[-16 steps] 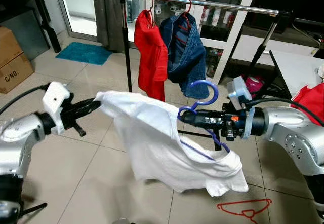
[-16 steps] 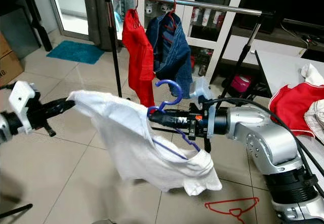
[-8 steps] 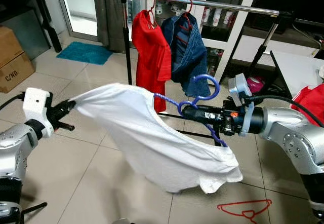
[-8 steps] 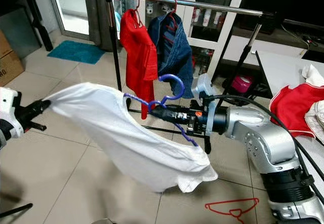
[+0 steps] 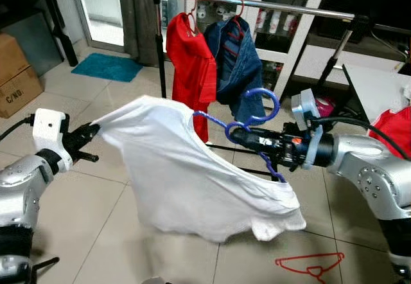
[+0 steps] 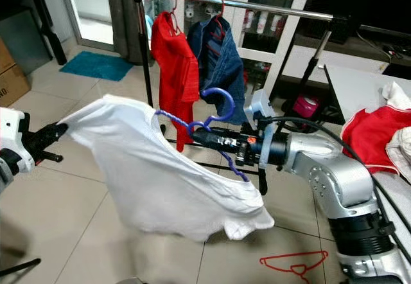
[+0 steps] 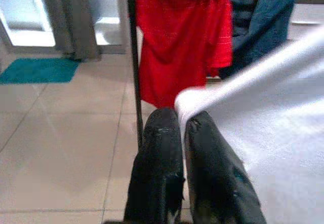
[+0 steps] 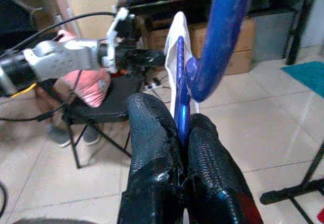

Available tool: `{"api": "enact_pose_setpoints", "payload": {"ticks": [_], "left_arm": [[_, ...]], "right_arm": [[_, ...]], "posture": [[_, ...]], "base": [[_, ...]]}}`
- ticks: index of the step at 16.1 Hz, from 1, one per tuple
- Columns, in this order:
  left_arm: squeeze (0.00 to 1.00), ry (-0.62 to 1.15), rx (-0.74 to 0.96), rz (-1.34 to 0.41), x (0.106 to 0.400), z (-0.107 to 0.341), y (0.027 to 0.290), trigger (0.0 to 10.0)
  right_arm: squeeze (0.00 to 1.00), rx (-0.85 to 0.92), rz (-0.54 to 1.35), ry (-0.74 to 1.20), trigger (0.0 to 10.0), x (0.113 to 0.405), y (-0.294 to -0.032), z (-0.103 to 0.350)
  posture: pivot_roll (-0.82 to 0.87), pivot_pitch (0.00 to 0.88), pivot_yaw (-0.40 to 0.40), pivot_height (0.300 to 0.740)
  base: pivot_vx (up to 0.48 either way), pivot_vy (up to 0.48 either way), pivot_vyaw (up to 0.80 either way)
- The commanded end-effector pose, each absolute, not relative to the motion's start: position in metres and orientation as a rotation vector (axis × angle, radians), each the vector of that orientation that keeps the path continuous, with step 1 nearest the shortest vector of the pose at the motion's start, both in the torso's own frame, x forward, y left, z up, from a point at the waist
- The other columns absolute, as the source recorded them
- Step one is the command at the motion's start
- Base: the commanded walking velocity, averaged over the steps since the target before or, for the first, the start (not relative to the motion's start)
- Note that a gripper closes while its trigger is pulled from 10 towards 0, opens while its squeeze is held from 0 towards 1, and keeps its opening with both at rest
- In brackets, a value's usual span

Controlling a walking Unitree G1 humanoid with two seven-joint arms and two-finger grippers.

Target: Hang hanger

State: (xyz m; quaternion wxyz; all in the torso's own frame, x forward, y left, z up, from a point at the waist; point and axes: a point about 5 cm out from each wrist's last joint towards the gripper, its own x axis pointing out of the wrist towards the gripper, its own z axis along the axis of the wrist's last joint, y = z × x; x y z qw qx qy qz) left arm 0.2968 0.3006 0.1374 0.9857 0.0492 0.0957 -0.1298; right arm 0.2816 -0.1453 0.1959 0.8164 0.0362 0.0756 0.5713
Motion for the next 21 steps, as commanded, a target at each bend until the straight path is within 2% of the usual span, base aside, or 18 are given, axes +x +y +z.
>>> {"api": "enact_pose_setpoints", "payload": {"ticks": [1,5,7,8,9,10,13,17,21], "left_arm": [[1.0,0.204,0.128,-0.271,0.295,0.139,0.299,10.0],[1.0,0.234,0.125,-0.256,0.284,0.136,0.302,10.0],[1.0,0.193,0.146,-0.26,0.283,0.142,0.281,10.0],[0.38,0.168,0.155,-0.305,0.283,0.147,0.261,10.0],[0.38,0.161,0.157,-0.327,0.282,0.148,0.253,10.0],[0.0,0.118,0.148,-0.365,0.283,0.154,0.231,10.0],[0.0,0.053,0.1,-0.359,0.285,0.158,0.195,10.0],[0.0,0.083,0.117,-0.291,0.277,0.151,0.176,10.0],[0.0,0.101,0.111,-0.254,0.278,0.146,0.171,10.0]], "right_arm": [[0.0,0.086,1.184,0.117,10.0,0.281,-0.148,0.203],[0.0,0.064,1.089,0.19,10.0,0.271,-0.148,0.177],[0.0,0.019,0.853,0.217,10.0,0.273,-0.153,0.163],[0.0,0.042,0.768,0.214,10.0,0.272,-0.153,0.159],[0.0,0.056,0.732,0.211,10.0,0.272,-0.153,0.157],[0.0,0.077,0.589,0.225,10.0,0.276,-0.157,0.147],[0.0,0.073,0.351,0.265,10.0,0.277,-0.16,0.124],[0.0,0.119,0.167,0.278,10.0,0.279,-0.159,0.111],[0.0,0.131,0.172,0.269,10.0,0.279,-0.155,0.111]], "posture": [[-0.09,0.0,-0.04,0.74],[-0.09,0.0,-0.049,0.74],[-0.1,0.0,-0.028,0.74],[-0.1,0.0,-0.023,0.74],[-0.1,0.0,-0.02,0.74],[-0.1,0.0,-0.022,0.74],[-0.08,0.0,-0.032,0.74],[-0.09,0.0,-0.04,0.74],[-0.09,0.0,-0.041,0.74]], "base": [[0.0,0.0,0.0],[0.0,0.0,0.0],[0.0,0.0,0.0],[0.0,0.0,0.0],[0.0,0.0,0.0],[0.0,0.0,0.0],[0.0,0.0,0.0],[0.0,0.0,0.0],[0.211,0.0,-0.32]]}}
